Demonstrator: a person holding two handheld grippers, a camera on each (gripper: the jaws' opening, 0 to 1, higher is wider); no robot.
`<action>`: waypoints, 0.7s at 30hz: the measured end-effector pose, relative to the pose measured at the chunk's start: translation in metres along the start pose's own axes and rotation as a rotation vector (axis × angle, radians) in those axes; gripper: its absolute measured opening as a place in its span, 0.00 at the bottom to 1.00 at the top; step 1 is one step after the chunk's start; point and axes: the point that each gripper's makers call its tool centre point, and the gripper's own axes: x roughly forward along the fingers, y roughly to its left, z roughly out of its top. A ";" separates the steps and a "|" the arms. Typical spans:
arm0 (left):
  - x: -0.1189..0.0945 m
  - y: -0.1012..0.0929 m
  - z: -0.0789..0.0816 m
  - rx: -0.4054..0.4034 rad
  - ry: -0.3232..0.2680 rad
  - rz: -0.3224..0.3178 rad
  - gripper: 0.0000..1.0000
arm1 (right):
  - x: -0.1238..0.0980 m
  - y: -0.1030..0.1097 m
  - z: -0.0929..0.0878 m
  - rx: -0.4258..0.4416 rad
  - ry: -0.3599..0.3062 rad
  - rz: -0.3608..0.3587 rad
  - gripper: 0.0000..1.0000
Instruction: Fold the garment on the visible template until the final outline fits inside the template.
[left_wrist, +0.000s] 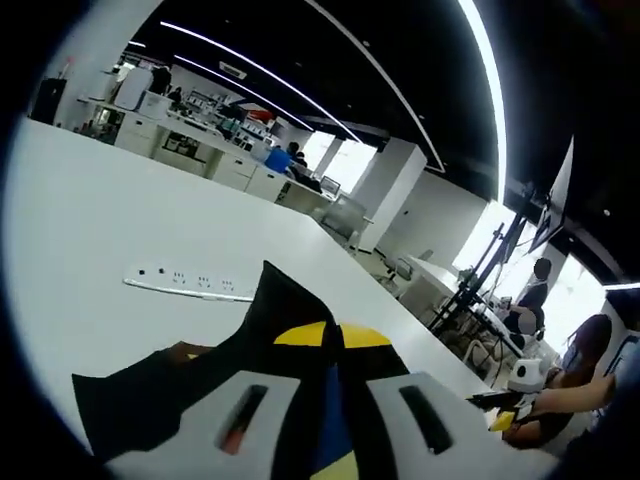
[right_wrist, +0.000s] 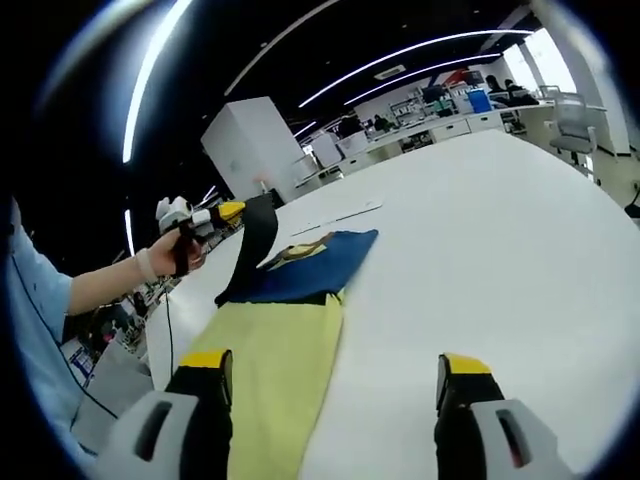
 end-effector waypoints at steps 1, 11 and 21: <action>0.005 -0.004 -0.003 -0.001 0.004 -0.008 0.00 | 0.000 0.000 -0.001 0.003 -0.001 0.000 0.84; 0.052 -0.029 -0.064 -0.008 0.124 -0.060 0.00 | -0.009 -0.008 -0.011 0.031 -0.001 -0.012 0.84; 0.069 -0.039 -0.111 -0.009 0.226 -0.078 0.00 | -0.015 -0.015 -0.016 0.060 -0.006 -0.031 0.83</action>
